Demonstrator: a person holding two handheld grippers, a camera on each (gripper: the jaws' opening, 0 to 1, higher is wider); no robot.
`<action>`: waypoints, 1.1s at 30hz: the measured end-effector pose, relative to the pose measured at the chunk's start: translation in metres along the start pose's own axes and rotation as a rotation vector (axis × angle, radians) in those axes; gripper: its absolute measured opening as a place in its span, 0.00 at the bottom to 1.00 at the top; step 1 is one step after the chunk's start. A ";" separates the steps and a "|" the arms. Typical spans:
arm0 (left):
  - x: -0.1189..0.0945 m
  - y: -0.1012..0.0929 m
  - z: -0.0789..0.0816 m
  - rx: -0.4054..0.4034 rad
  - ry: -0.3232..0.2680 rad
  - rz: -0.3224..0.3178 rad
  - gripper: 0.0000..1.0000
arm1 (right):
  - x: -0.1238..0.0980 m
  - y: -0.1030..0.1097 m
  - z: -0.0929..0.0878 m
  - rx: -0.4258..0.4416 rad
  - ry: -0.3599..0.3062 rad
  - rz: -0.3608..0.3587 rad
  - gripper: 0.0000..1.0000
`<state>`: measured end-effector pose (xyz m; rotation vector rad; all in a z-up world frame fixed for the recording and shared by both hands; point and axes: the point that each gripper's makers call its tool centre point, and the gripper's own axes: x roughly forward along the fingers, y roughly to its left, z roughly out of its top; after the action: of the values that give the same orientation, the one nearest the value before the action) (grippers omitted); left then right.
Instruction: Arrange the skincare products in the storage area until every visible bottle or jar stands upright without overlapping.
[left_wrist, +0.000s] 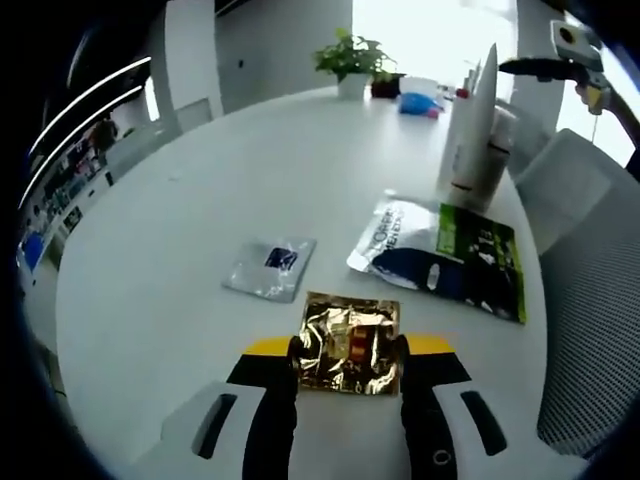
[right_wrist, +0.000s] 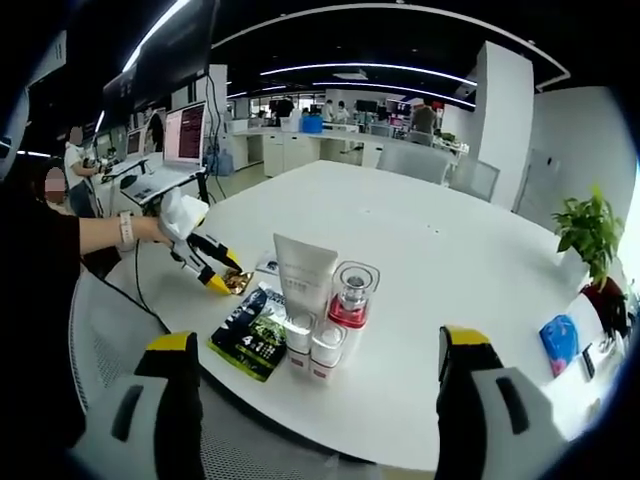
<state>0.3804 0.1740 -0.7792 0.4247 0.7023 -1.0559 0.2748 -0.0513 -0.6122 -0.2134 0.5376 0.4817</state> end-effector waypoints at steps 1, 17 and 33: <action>0.000 0.000 0.000 -0.002 0.003 -0.003 0.37 | 0.000 0.000 0.000 0.002 0.000 0.001 1.00; -0.002 -0.017 -0.004 0.064 0.042 -0.048 0.36 | 0.000 0.006 -0.010 0.013 0.011 0.017 1.00; -0.014 -0.028 0.005 0.085 0.029 -0.070 0.43 | 0.001 0.011 -0.016 0.020 0.029 0.027 1.00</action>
<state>0.3527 0.1670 -0.7654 0.4921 0.7041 -1.1504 0.2630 -0.0469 -0.6272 -0.1946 0.5739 0.5004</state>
